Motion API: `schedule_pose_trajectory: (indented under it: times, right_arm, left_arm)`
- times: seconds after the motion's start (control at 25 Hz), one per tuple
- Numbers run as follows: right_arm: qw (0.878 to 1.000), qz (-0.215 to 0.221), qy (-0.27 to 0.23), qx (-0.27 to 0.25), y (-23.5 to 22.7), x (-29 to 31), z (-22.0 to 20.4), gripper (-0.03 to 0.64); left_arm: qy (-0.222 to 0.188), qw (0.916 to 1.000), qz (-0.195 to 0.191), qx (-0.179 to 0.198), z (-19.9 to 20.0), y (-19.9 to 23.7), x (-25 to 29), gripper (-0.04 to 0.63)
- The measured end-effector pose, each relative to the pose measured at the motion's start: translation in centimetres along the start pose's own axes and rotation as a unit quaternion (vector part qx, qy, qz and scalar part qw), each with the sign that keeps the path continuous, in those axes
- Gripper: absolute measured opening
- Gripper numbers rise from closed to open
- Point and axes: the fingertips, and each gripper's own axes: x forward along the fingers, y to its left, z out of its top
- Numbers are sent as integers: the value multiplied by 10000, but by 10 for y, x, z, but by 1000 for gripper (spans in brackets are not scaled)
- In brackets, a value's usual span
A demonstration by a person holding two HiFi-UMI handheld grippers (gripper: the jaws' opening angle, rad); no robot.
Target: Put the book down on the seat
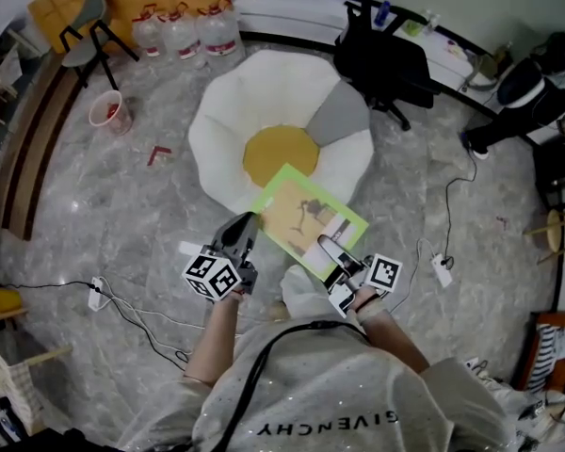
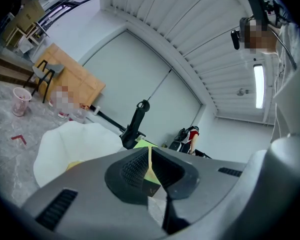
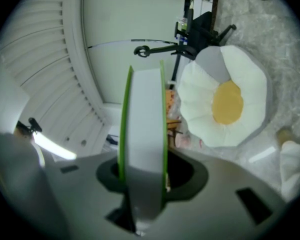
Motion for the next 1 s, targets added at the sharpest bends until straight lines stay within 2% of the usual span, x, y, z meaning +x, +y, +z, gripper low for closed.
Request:
schedule_pose_trajectory:
  times: [0.48, 0.68, 1.0]
  right_arm:
    - [9997, -170, 55, 194, -33, 20, 47, 153]
    - [9993, -228, 93, 287, -44, 39, 82, 153]
    - [9990, -273, 286, 224, -82, 63, 102, 153]
  left_arm:
    - [121, 9997, 164, -97, -9, 31, 57, 43]
    - [248, 9992, 285, -140, -4, 46, 91, 43]
    - [278, 9988, 378, -149, -21, 71, 118, 43]
